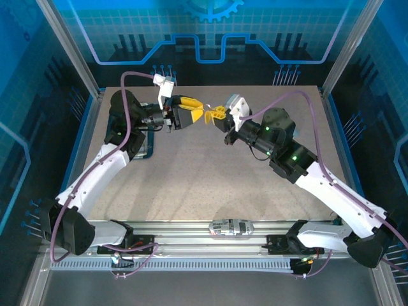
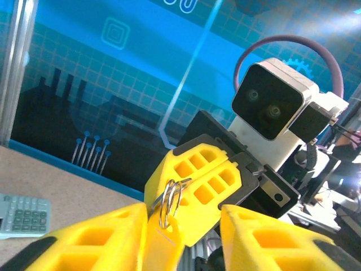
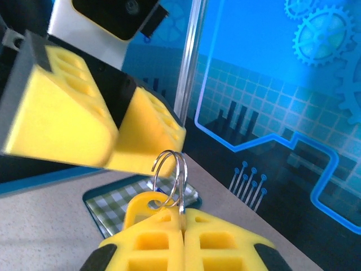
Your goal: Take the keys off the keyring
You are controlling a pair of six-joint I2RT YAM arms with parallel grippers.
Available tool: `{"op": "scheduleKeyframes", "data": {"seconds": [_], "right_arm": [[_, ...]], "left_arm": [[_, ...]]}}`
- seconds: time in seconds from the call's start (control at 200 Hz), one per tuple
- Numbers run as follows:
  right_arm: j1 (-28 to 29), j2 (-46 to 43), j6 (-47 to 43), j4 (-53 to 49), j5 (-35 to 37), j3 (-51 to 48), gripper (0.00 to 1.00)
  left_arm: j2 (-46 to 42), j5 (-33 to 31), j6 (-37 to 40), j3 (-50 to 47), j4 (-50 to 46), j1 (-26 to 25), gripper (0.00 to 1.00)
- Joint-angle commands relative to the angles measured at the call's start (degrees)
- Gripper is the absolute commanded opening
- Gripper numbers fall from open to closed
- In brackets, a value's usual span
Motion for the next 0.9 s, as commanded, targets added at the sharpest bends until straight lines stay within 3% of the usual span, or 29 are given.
{"op": "scheduleKeyframes", "data": {"seconds": [0.0, 0.15, 0.315, 0.57, 0.806, 0.896], "right_arm": [[0.74, -1.6, -2.4, -6.69, 3.3, 3.25, 0.0], [1.94, -1.0, -4.85, -14.53, 6.33, 6.44, 0.0], [3.54, 0.21, -6.06, -19.37, 8.6, 9.26, 0.0], [6.66, 2.05, -8.02, -22.74, 13.07, 11.98, 0.0], [7.99, 2.53, -9.54, -23.19, 15.55, 12.16, 0.0], [8.27, 2.53, -9.74, -23.18, 15.59, 12.16, 0.0]], "left_arm": [[-3.63, -2.63, 9.31, 1.32, -8.42, 0.43, 0.42], [-5.14, -9.04, 25.16, 5.72, -25.9, -1.01, 0.43], [-5.17, -21.91, 41.97, 9.44, -39.34, -7.67, 0.44], [-5.34, -28.78, 49.29, 9.5, -40.82, -10.65, 0.44], [-8.35, -30.03, 53.22, 6.93, -38.58, -11.4, 0.44], [-8.36, -28.95, 54.06, 7.55, -39.83, -11.41, 0.4]]}}
